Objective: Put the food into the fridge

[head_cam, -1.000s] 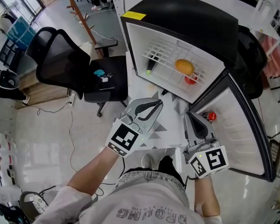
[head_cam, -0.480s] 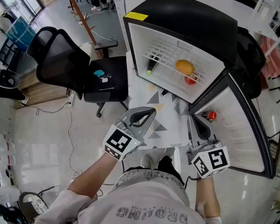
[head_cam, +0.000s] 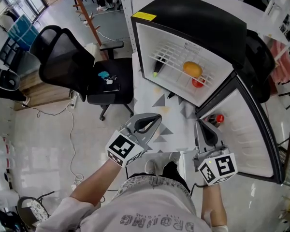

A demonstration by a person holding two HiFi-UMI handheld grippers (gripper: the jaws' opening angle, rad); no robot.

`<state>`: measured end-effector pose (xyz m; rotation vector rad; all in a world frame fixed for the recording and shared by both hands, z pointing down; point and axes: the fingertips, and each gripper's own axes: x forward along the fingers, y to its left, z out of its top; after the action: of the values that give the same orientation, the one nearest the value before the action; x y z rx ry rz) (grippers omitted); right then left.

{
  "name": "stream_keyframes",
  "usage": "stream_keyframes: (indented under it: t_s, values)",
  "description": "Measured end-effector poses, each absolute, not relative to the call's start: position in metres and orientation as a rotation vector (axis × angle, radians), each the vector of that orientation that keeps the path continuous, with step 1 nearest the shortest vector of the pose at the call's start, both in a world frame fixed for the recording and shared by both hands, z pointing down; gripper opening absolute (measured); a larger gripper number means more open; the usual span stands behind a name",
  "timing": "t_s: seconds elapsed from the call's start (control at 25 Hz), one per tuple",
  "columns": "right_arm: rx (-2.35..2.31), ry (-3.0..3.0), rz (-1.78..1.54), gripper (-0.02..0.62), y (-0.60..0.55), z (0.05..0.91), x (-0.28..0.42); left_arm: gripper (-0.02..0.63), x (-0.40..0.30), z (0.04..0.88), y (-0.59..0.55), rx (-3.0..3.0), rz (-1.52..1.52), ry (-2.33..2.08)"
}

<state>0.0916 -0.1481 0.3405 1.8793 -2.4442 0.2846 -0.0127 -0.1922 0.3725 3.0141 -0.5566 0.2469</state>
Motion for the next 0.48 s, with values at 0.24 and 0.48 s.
stream_keyframes:
  t_s: [0.24, 0.48]
  values:
    - [1.862, -2.452, 0.284, 0.002, -0.1442, 0.3419, 0.0894, 0.006, -0.0123, 0.3725, -0.1844, 3.025, 0.242, -0.55]
    - [1.849, -2.457, 0.29, 0.002, -0.1429, 0.3421, 0.0878, 0.006, -0.0129, 0.3698, -0.183, 3.021, 0.238, -0.558]
